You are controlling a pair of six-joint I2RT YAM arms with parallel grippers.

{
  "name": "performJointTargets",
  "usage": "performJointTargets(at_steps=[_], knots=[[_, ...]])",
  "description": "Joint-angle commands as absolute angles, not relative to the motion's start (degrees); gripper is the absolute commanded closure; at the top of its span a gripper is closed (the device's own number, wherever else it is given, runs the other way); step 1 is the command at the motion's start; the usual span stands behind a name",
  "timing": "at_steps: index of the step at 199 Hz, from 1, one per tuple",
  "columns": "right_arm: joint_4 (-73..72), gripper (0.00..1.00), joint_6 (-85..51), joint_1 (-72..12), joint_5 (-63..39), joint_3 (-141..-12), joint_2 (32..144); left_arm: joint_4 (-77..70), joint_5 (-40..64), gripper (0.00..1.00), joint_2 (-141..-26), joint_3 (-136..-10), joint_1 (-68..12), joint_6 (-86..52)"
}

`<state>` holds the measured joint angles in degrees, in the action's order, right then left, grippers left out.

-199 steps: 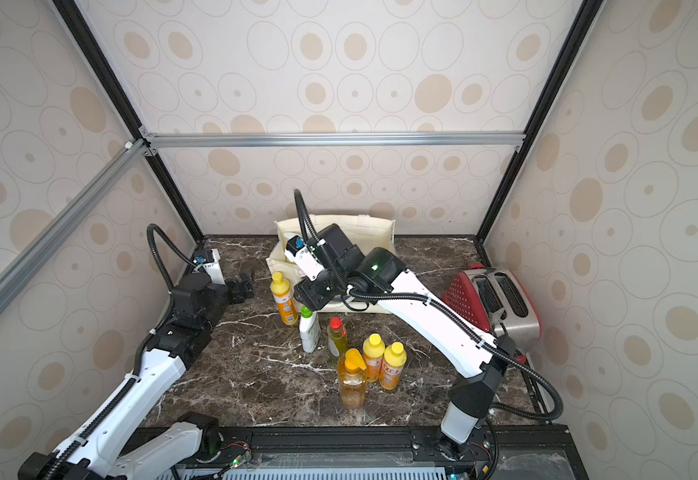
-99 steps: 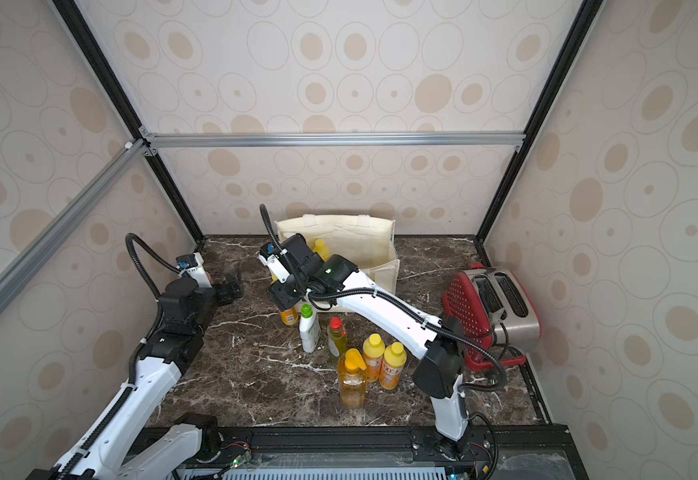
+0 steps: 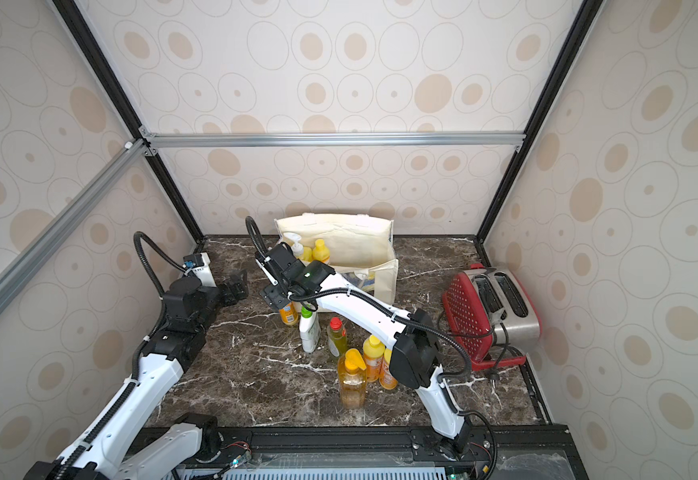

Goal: Pack dish soap into the shopping bag
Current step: Pick up the bottle of dish soap at the center of the board.

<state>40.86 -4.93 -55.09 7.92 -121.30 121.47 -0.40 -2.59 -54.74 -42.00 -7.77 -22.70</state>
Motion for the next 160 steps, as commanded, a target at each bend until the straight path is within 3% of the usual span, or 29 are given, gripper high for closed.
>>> performJointTargets(at_steps=[1,98,129,160], knots=[[39.14,0.20,-5.50,-55.37,8.85,-123.00,123.36,-1.67,-1.37,0.02,-54.93,-43.23,-7.56,-22.32],[40.25,0.37,-6.05,-55.44,5.84,-125.16,126.91,-2.02,-0.75,0.03,-54.84,-43.04,-7.61,-22.32],[40.17,0.51,-5.66,-55.75,5.15,-124.62,125.81,-2.02,-0.76,0.02,-54.71,-43.00,-7.64,-22.32],[41.77,0.56,-4.18,-57.36,3.08,-125.61,122.68,-2.02,-0.83,0.02,-54.84,-43.01,-7.60,-22.18]])
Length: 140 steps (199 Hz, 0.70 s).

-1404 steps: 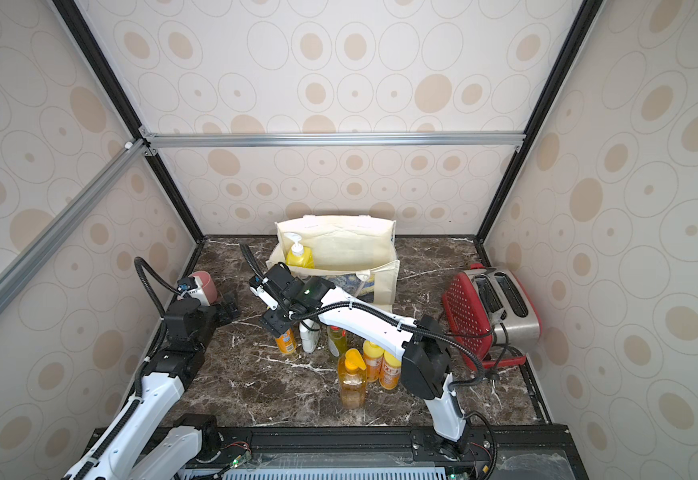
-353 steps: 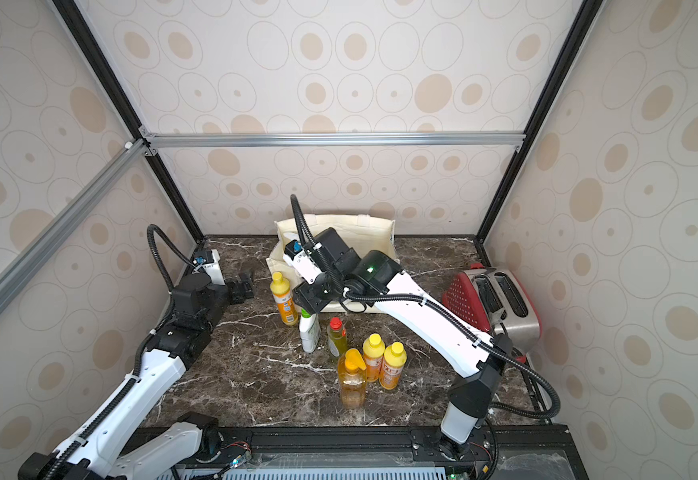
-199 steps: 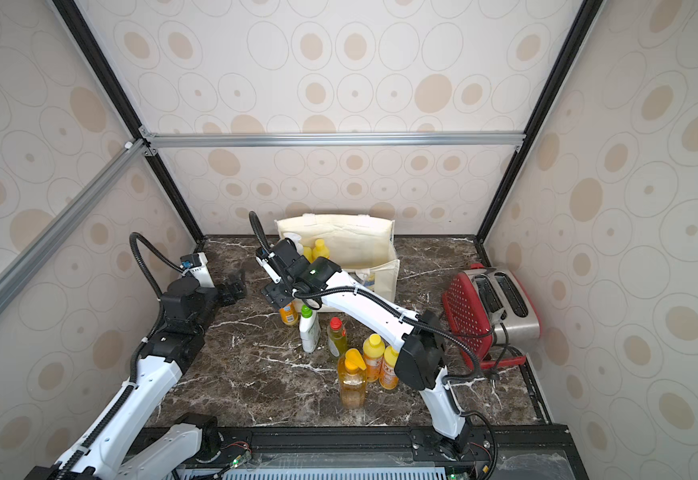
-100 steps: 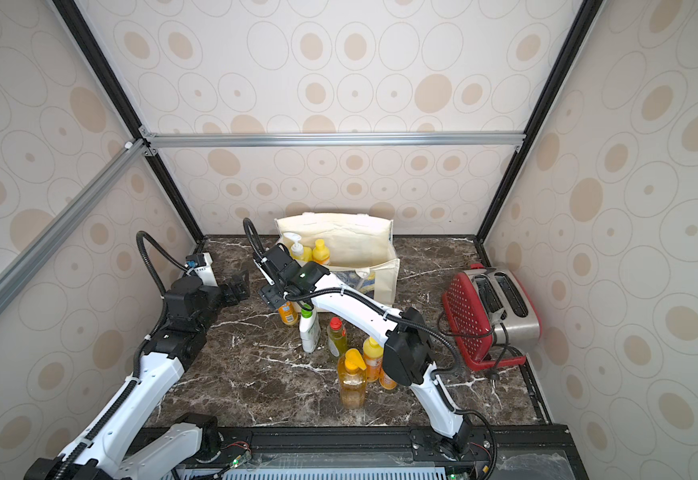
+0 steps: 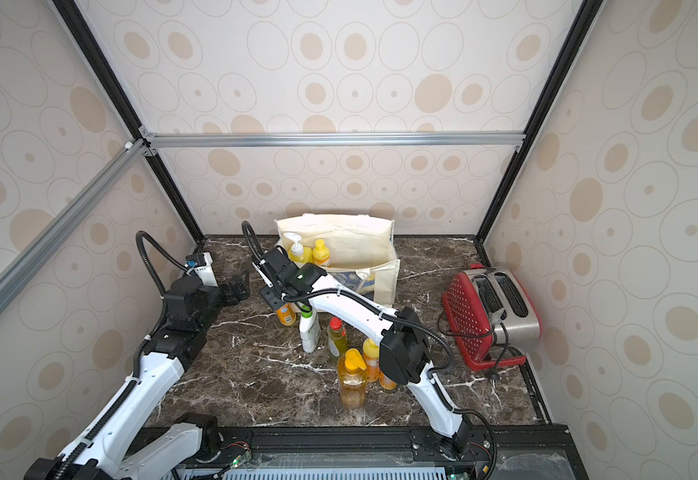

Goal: Pack dish soap into the shopping bag
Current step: Pick up the bottle of dish soap at the center of the board.

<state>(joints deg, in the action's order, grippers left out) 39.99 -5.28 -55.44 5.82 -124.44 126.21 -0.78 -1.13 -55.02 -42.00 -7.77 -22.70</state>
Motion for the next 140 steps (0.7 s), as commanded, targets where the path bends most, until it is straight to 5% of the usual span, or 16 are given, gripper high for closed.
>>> performJointTargets(at_steps=[1,68,140], knots=[[41.85,0.56,-4.11,-57.42,2.99,-125.65,122.60,-1.98,-0.81,0.02,-54.84,-43.04,-7.58,-22.16],[44.95,0.62,-4.23,-58.64,-3.23,-124.41,107.71,-2.45,0.15,0.02,-54.84,-43.12,-7.57,-22.32],[57.85,0.62,-0.08,-57.33,-1.16,-139.30,101.13,-2.73,4.70,0.02,-55.11,-44.09,-7.72,-23.05]])
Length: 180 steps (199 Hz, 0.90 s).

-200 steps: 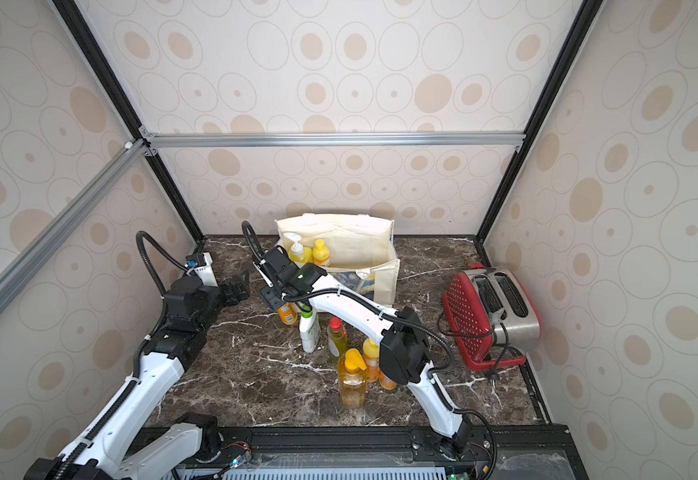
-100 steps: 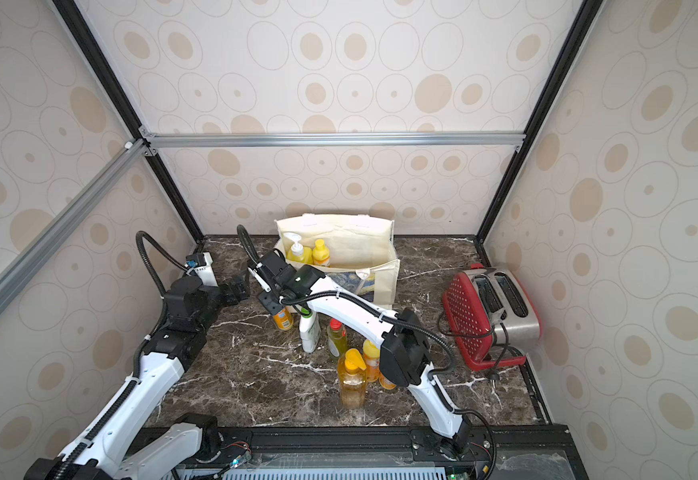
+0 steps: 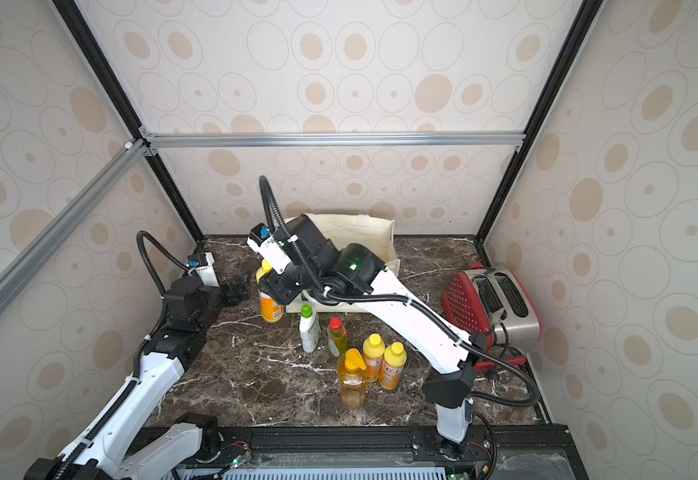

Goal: Pack dish soap into the shopping bag
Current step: Pick up the bottle of dish soap at the center of the board, then place the bottle of dish soap in the shopping bag.

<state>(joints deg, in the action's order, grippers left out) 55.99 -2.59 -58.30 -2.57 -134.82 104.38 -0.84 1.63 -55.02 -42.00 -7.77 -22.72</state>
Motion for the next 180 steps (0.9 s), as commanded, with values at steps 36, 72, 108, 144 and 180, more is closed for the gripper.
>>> performJointTargets(at_steps=[36,72,108,144,180], knots=[[58.82,0.63,1.50,-54.82,0.44,-142.53,98.10,0.52,7.38,0.01,-54.97,-48.37,-10.63,-23.32],[58.72,0.63,2.40,-50.76,1.37,-142.39,95.99,11.57,4.94,0.01,-57.60,-58.40,-16.67,-24.61],[57.53,0.63,3.75,-46.29,2.10,-142.68,96.65,15.81,5.95,0.01,-62.96,-64.74,-19.80,-28.33],[54.93,0.64,4.43,-41.95,1.12,-143.97,98.15,16.17,11.43,0.09,-68.50,-67.82,-22.59,-30.15],[52.83,0.64,5.19,-39.69,0.70,-144.05,100.22,16.21,12.44,0.13,-75.00,-70.30,-24.46,-30.44]])
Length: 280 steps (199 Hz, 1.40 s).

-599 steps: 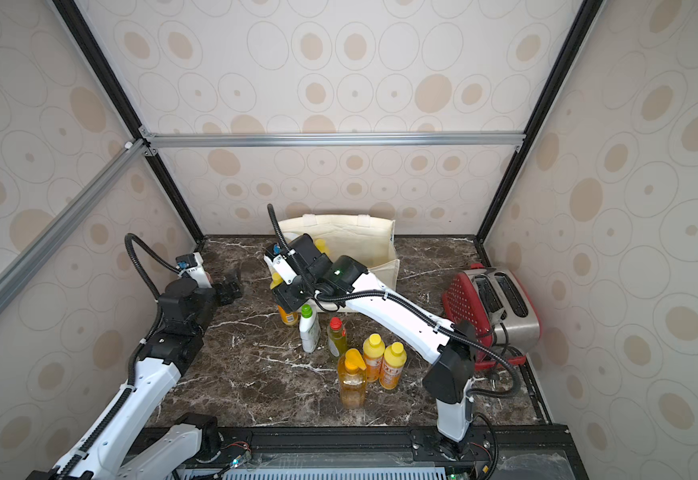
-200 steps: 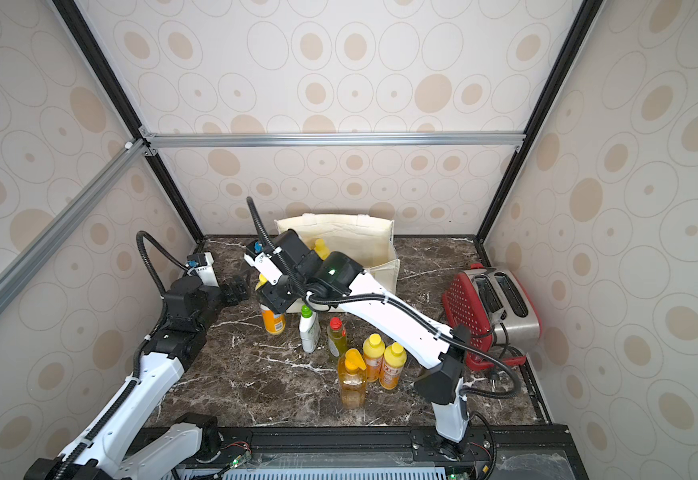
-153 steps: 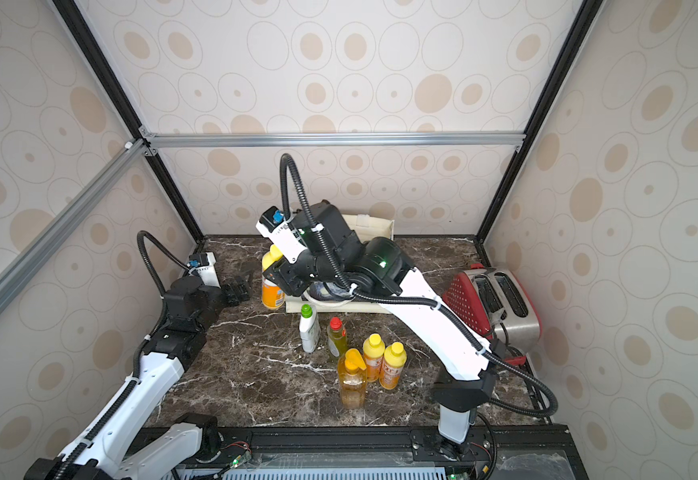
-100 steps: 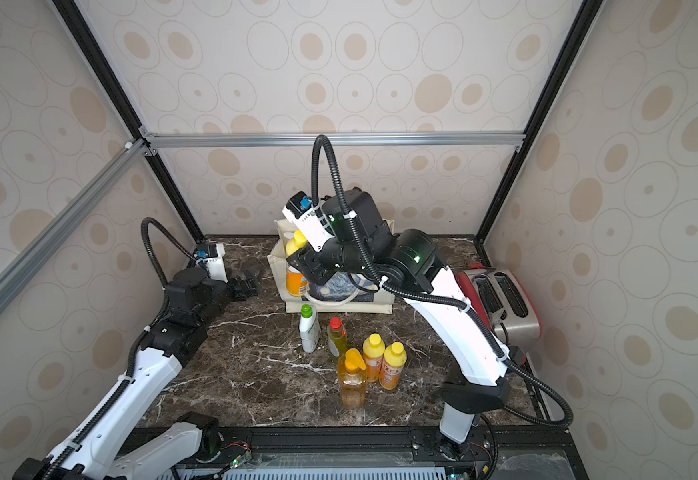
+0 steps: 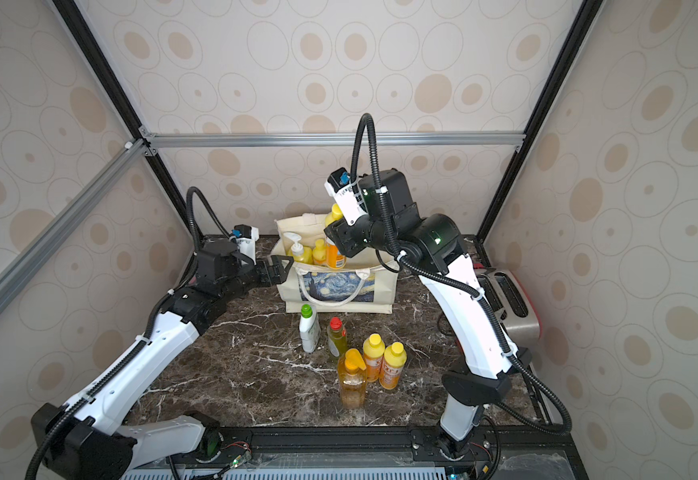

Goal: Pack dish soap into the shopping bag
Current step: Place the bottle of dish soap in the shopping bag.

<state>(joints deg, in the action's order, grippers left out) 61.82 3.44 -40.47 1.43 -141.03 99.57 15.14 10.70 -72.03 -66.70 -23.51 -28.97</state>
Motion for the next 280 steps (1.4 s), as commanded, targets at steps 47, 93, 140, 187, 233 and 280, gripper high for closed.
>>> performJointTargets(at_steps=[47,93,140,187,233,280], knots=[[51.40,0.64,5.20,-38.59,0.00,-141.81,101.90,11.16,10.61,0.29,-79.26,-69.25,-25.38,-32.71],[49.36,0.65,4.12,-38.61,-2.73,-138.65,101.94,11.51,10.02,0.72,-77.51,-67.30,-26.99,-32.04],[45.75,0.67,3.74,-38.60,-4.12,-133.38,102.53,11.34,12.68,0.88,-76.05,-64.29,-28.52,-31.91],[37.96,0.68,3.13,-38.65,-5.36,-122.92,101.32,12.03,13.98,0.90,-75.16,-64.30,-28.55,-31.29],[32.21,0.69,3.39,-38.65,-6.05,-118.47,102.05,12.48,15.46,0.93,-73.40,-64.86,-28.52,-31.29],[34.70,0.69,6.03,-38.66,-4.09,-125.32,103.77,12.83,16.38,1.00,-73.65,-65.39,-28.56,-31.12]])
